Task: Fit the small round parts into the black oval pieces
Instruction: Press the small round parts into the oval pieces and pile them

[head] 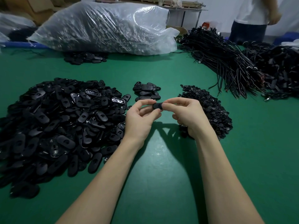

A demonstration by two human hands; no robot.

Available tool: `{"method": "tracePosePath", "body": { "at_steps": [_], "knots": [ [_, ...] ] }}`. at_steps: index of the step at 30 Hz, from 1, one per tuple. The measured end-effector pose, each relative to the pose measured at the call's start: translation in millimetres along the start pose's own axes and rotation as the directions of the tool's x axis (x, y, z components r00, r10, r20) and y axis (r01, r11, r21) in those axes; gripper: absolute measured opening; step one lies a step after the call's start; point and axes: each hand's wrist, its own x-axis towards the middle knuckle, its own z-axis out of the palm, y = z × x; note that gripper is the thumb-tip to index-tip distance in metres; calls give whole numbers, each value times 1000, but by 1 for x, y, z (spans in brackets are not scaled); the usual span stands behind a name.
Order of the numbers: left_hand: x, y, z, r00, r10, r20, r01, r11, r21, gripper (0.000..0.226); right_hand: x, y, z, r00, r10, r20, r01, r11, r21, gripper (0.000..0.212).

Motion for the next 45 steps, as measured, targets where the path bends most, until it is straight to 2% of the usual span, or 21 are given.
{"method": "tracePosePath", "body": {
  "at_steps": [14,22,25,27,29,34,41,45],
  "knots": [
    [1,-1,-2,1000,0,7,0,1000,21,26,1,3,7,998,-43,-48,40,997,-63,6],
    [-1,1,-3,999,-11,30,10,999,37,26,0,4,6,1000,-3,-29,3,999,-32,10],
    [-2,3,-3,999,-6,52,4,999,41,24,-1,4,4,996,91,13,-91,995,49,12],
    [-1,4,-4,997,-9,72,8,1000,20,20,-1,4,1,979,179,101,-193,968,161,15],
    [0,6,-6,995,-31,93,32,999,-19,17,-2,3,-1,962,195,192,-239,940,245,14],
    [4,6,-10,991,-89,96,97,992,-83,18,-3,2,-3,977,70,202,-126,952,281,11],
    [6,3,-8,995,-77,58,79,996,-35,19,-2,-3,-3,992,-86,87,91,994,-59,8],
    [5,3,-9,996,-74,54,75,997,-13,19,-3,-4,-2,989,-117,90,126,986,-109,7]
  ]
}}
